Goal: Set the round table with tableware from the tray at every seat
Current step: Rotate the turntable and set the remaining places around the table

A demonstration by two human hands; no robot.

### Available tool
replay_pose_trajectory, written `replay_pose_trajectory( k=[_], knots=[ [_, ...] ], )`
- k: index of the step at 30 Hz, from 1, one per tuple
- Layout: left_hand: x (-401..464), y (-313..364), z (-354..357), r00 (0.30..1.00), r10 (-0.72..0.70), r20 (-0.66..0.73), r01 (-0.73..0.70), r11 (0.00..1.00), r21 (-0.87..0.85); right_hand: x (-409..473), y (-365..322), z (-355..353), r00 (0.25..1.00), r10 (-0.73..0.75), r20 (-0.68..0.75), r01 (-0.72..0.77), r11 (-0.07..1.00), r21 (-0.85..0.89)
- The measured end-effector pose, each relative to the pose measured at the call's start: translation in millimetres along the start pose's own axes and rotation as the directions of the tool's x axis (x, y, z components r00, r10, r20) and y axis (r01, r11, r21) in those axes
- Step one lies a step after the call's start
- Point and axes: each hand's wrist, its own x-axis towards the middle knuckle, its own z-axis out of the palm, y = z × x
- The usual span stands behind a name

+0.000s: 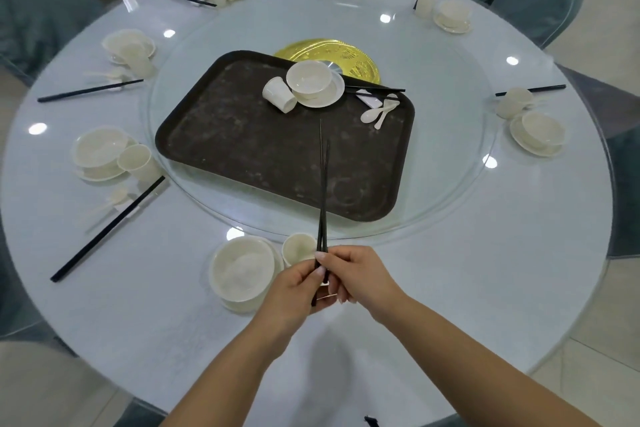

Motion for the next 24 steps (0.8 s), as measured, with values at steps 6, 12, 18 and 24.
replay_pose_trajectory(
  k=[6,12,18,24],
  knots=[
    [-8,-9,-2,1.0,-0.031,0.002,0.031,0.998,0.045,-14,7,1,0.998,0.054,0.025,-0.055,0.998,0.02],
    [-13,-14,-5,0.993,-0.115,0.021,0.113,0.992,0.06,-12,6,-11,0.997,0.059,0.051,-0.057,0.997,-0.049],
    [-20,-21,-4,0.979,-0.179,0.101,0.162,0.974,0.159,16,-5,-26,0.976,0.051,-0.214,-0.044,0.998,0.039],
    [-23,-26,-2,0.974,-0.192,0.121,0.173,0.973,0.152,19,-2,-26,0.981,0.038,-0.192,-0.014,0.992,0.127]
  ],
)
